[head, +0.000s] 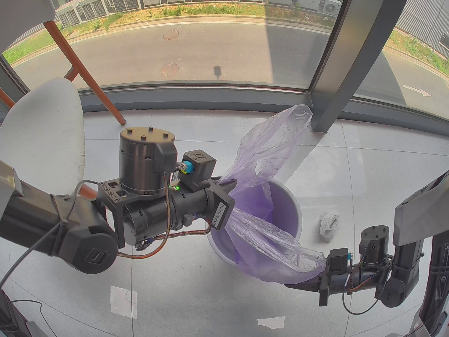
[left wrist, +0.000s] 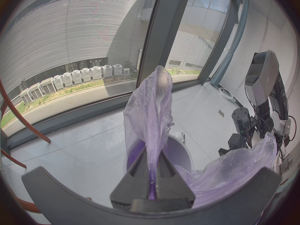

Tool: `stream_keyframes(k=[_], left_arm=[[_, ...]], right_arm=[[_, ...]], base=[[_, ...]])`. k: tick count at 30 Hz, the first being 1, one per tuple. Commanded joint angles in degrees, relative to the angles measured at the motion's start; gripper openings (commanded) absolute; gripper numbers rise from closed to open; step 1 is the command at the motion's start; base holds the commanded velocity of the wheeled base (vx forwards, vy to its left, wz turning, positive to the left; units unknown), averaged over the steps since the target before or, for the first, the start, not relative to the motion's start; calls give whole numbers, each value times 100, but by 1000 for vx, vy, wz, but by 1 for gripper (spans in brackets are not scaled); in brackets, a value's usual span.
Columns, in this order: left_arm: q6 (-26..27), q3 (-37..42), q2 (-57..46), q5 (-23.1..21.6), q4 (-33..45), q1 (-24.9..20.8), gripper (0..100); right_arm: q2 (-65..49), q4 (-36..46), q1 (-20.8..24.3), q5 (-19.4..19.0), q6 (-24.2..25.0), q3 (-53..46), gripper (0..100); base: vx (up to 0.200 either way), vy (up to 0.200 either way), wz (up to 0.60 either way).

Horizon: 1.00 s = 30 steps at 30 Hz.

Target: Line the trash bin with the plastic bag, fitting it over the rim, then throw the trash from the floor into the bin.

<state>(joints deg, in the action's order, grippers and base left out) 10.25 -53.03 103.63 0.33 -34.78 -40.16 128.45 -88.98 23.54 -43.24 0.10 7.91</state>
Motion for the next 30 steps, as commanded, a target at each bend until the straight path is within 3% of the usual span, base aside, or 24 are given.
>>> stream_keyframes(k=[1, 10, 21, 26, 30], left_arm=[[-32, -6, 69, 46, -2, -1, 0], [-41, -111, 307, 134, -11, 17, 0], [-50, -428, 658, 292, 6, 25, 0], [-41, -410, 737, 380, 15, 25, 0], [-41, -375, 799, 407, 15, 25, 0]], right_arm=[[312, -23, 292, 0, 34, 395, 0], [584, -41, 300, 96, 254, 1318, 0], [655, -32, 344, 940, 790, 2654, 0], [839, -32, 292, 1678, 843, 3050, 0], [769, -32, 300, 1705, 869, 2856, 0]], base=[[0, 0, 0], [0, 0, 0], [0, 0, 0], [0, 0, 0], [0, 0, 0]])
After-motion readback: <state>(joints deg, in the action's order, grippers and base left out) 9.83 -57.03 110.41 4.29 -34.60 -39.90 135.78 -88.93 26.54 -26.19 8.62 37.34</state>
